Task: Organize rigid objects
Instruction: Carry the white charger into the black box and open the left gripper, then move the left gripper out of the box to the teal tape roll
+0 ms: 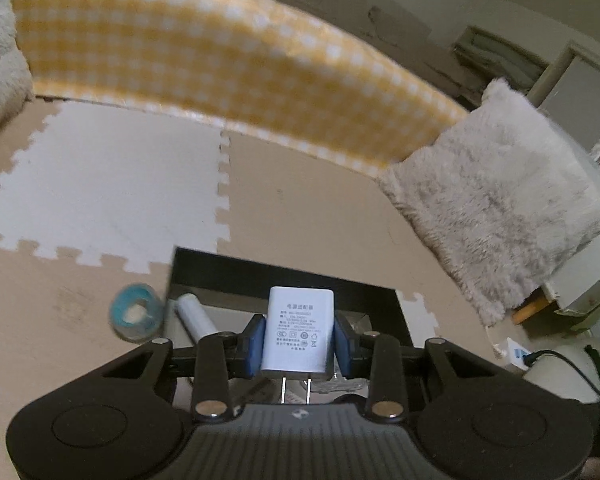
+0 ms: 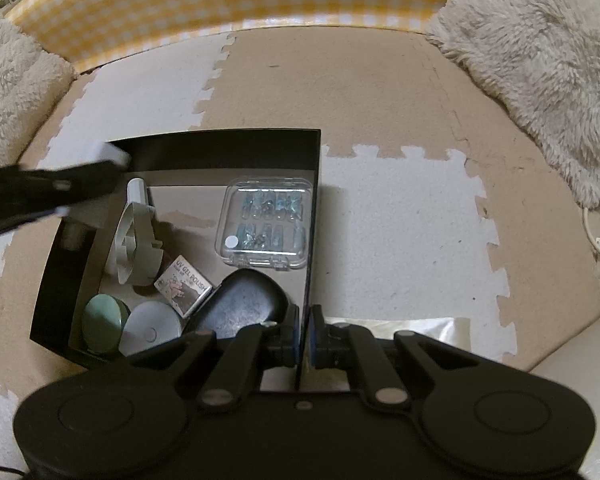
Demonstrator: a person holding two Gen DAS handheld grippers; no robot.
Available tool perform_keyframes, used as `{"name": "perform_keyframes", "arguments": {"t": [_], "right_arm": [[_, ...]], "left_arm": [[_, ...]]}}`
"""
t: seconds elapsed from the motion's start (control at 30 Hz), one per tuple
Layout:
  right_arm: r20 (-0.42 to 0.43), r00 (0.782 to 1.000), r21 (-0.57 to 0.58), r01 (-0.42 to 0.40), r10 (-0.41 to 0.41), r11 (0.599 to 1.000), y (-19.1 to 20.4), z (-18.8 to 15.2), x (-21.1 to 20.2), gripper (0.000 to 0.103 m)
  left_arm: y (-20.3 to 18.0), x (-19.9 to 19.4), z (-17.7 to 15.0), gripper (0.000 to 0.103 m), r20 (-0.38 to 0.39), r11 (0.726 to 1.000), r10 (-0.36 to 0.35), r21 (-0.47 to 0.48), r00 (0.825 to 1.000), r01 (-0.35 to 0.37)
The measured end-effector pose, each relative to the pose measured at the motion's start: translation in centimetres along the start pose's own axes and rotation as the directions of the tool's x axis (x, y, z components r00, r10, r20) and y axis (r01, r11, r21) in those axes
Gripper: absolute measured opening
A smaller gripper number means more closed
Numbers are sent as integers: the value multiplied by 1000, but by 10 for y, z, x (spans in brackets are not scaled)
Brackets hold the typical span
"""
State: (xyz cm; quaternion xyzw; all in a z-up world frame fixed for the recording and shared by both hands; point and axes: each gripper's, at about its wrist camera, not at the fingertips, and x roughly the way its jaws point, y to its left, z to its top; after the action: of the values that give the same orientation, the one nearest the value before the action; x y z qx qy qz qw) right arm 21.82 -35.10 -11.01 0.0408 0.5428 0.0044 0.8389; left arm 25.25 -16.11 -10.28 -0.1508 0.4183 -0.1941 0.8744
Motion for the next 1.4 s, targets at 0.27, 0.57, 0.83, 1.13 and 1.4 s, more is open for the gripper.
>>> {"name": "perform_keyframes", "arguments": {"t": [0.27, 0.57, 0.83, 1.13, 1.4], "right_arm": [[1, 1000, -2, -5, 5, 1000, -1, -1, 0, 5], [-4, 1000, -4, -1, 1, 1000, 1, 0, 0, 5], [-7, 1000, -9, 5, -5, 1000, 2, 0, 1, 5], [-5, 1000, -10, 0, 0, 1000, 0, 0, 1, 6], [-5, 1000, -15, 3, -3, 1000, 1, -1, 1, 6]], "left_arm": [[-8, 38, -2, 39, -19, 998, 51, -31, 999, -52], [-9, 29, -1, 74, -43, 997, 52, 66, 998, -49], [-12, 13, -10, 85, -74, 989, 45, 140, 996, -35], [-9, -11, -18, 98, -79, 981, 48, 193, 996, -32], [-8, -31, -17, 103, -64, 971, 46, 237, 997, -29]]}}
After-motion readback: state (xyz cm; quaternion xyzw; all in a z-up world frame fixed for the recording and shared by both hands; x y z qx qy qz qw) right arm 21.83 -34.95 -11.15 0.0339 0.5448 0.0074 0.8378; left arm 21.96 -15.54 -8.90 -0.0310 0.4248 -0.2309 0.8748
